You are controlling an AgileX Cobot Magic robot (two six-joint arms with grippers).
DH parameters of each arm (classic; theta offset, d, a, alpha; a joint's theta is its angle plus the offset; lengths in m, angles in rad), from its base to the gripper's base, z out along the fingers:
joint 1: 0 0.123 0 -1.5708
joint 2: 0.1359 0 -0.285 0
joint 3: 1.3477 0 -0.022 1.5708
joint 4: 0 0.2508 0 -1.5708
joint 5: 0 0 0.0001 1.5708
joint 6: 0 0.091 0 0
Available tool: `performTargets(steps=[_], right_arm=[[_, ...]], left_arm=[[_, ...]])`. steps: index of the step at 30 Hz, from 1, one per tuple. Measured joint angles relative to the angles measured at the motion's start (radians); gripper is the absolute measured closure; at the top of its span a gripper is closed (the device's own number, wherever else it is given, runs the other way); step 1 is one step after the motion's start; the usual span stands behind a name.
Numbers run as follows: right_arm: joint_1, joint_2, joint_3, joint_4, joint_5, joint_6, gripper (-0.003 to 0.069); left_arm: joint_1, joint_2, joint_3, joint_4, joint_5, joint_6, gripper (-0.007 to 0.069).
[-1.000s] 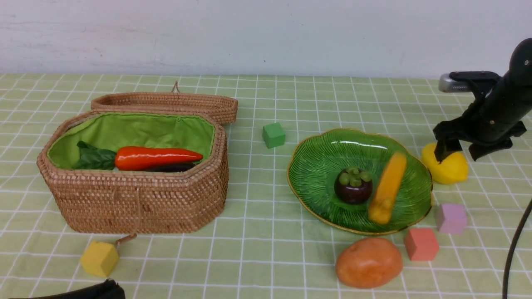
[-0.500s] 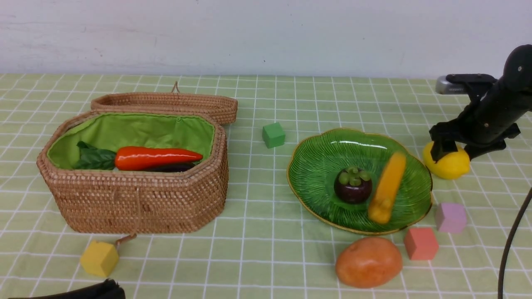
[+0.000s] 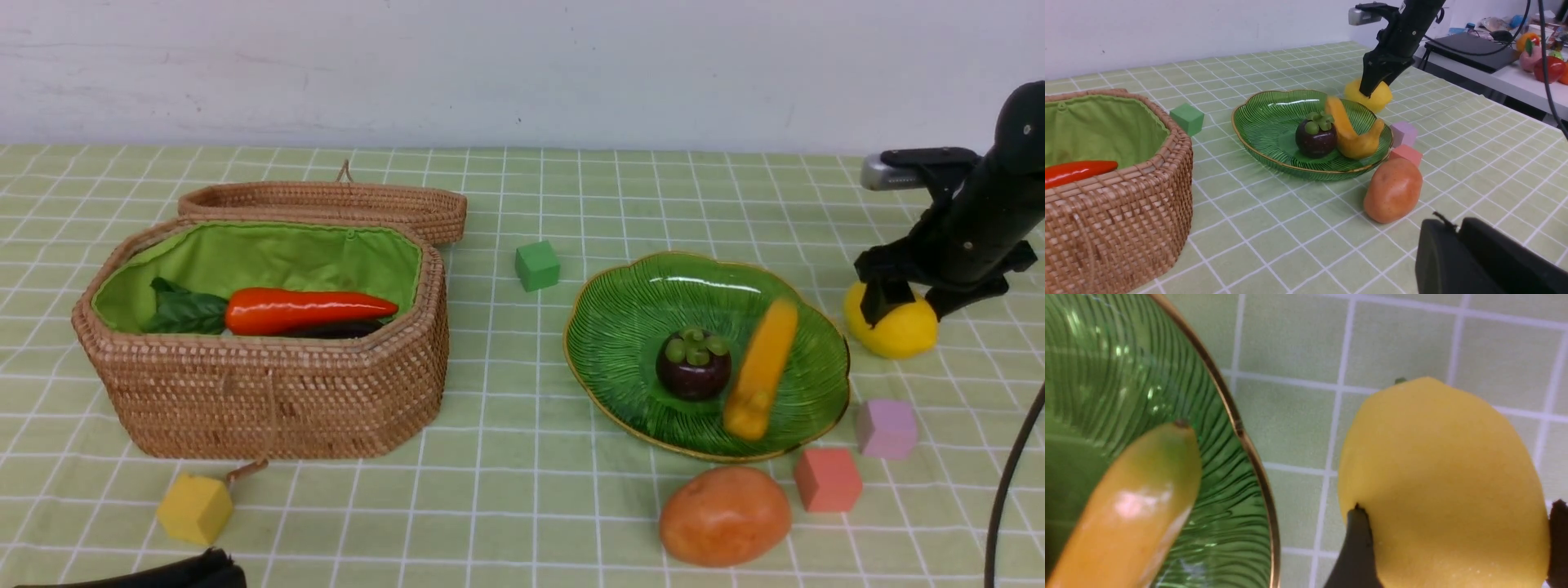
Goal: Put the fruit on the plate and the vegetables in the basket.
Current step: Use the right arm to grab a lemon and put it into the right plate
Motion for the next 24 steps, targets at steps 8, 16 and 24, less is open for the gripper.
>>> performTargets(steps=[8,16,24], right_arm=[[0.0,-0.07,-0.005,0.005,0.024,0.0,0.0202],[0.072,-0.164,-0.006,0.193,0.087,-0.113,0.0661],[0.089,-0.148,-0.007,0.051,0.009,0.127,0.0615]], left_arm=[[0.0,0.0,0.0,0.0,-0.005,0.0,0.0567],[0.0,0.0,0.0,0.0,-0.009,0.0,0.0566],[0.0,0.0,0.0,0.0,-0.013,0.001,0.0558]])
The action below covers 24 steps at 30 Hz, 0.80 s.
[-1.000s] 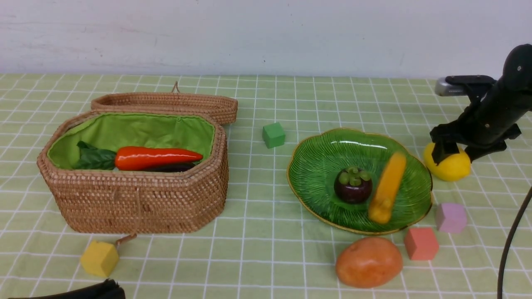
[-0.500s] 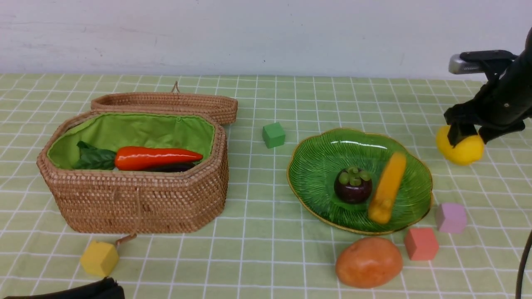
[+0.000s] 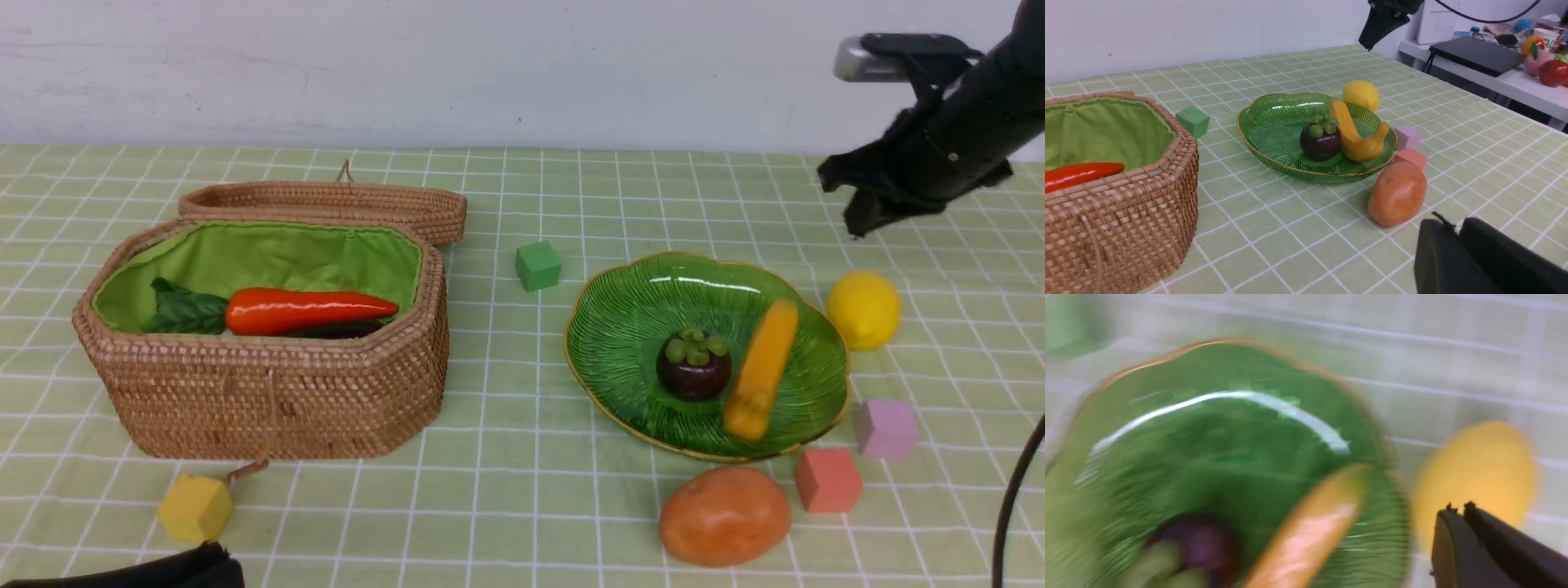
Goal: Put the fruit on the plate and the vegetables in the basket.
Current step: Use the right arm to grab a lemon and put it into the right plate
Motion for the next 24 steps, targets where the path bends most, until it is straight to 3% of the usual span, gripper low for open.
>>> performTargets(steps=[5,9,11,15,24], right_arm=[[-0.016,0.066,0.0,-0.099,-0.034,0.147,0.0424],[-0.02,0.115,0.0,-0.122,-0.059,0.266,0.0082],[-0.02,0.134,0.0,-0.129,-0.063,0.294,0.0008],[-0.02,0.163,0.0,-0.179,-0.063,0.341,-0.0011],[-0.033,0.201,-0.002,-0.236,-0.057,0.424,0.0055]], left_arm=[[0.0,0.0,0.0,-0.001,0.0,0.0,0.0555],[0.0,0.0,0.0,-0.001,0.0,0.0,0.0554],[0.0,0.0,0.0,-0.001,0.0,0.0,0.0554],[0.0,0.0,0.0,-0.002,0.0,0.0,0.0553],[0.0,0.0,0.0,-0.003,0.0,0.0,0.055]])
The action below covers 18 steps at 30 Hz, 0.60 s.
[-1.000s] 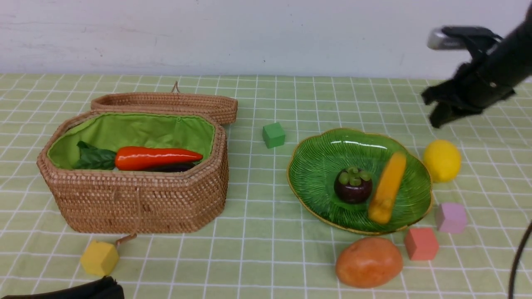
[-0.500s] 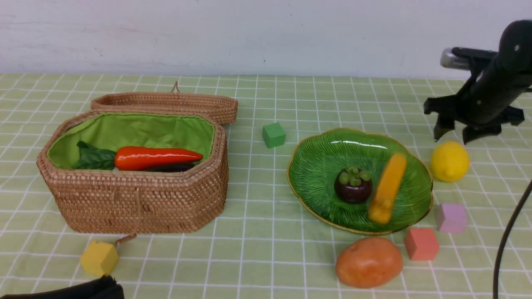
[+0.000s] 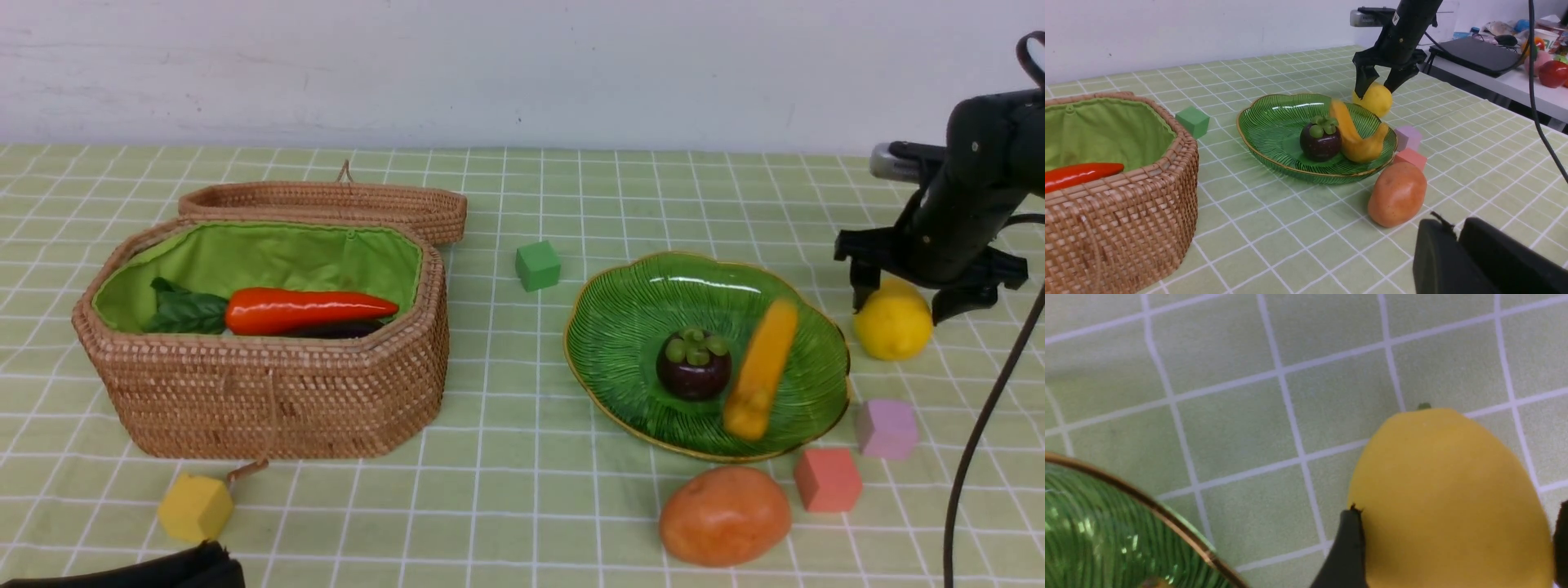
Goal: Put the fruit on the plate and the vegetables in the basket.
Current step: Use the right arm to grab a lemon and put it into the right plate
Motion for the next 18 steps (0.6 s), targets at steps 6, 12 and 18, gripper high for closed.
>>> performTargets(steps=[6,12,18], right_arm=[[-0.022,0.029,-0.019,0.038,0.012,-0.034,0.0064],[-0.026,0.029,-0.025,0.059,0.02,-0.112,0.0083],[-0.026,-0.026,-0.004,0.046,0.052,-0.173,0.0084]], left_arm=[[0.0,0.0,0.0,-0.004,0.0,0.0,0.055],[0.0,0.0,0.0,-0.004,0.0,0.0,0.055],[0.0,0.0,0.0,-0.004,0.0,0.0,0.055]])
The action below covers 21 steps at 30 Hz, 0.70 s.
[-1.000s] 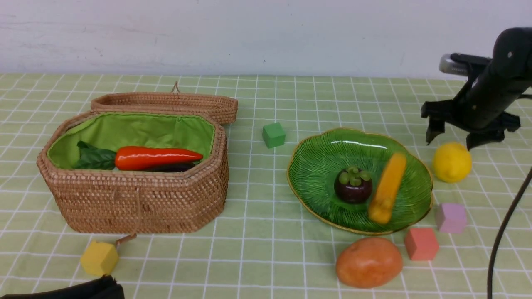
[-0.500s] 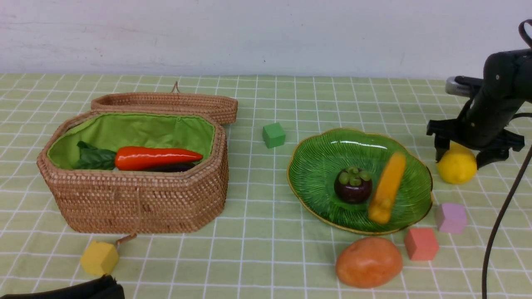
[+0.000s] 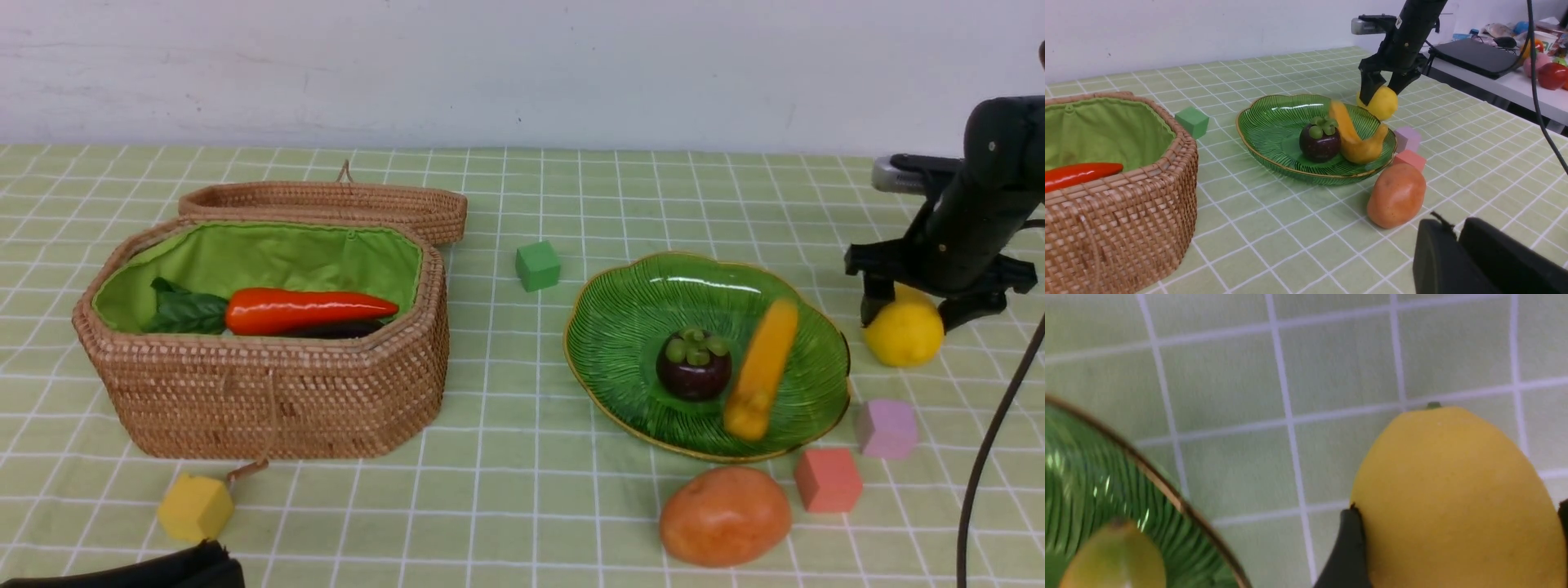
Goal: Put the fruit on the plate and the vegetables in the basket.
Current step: Use the right arm to grab a lemon and put it into the right plate
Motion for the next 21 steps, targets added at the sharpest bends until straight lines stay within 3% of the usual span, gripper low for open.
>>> performTargets(steps=[11,17,21], right_arm=[[0.0,-0.232,0.0,0.024,0.018,-0.058,0.0084],[0.044,-0.242,0.0,0.239,0.063,-0.224,0.0084],[0.164,-0.242,0.0,0.416,0.069,-0.456,0.0084]], left_arm=[[0.0,0.0,0.0,0.0,0.0,0.0,0.0546],[0.0,0.0,0.0,0.0,0.0,0.0,0.0546],[0.0,0.0,0.0,0.0,0.0,0.0,0.0546]])
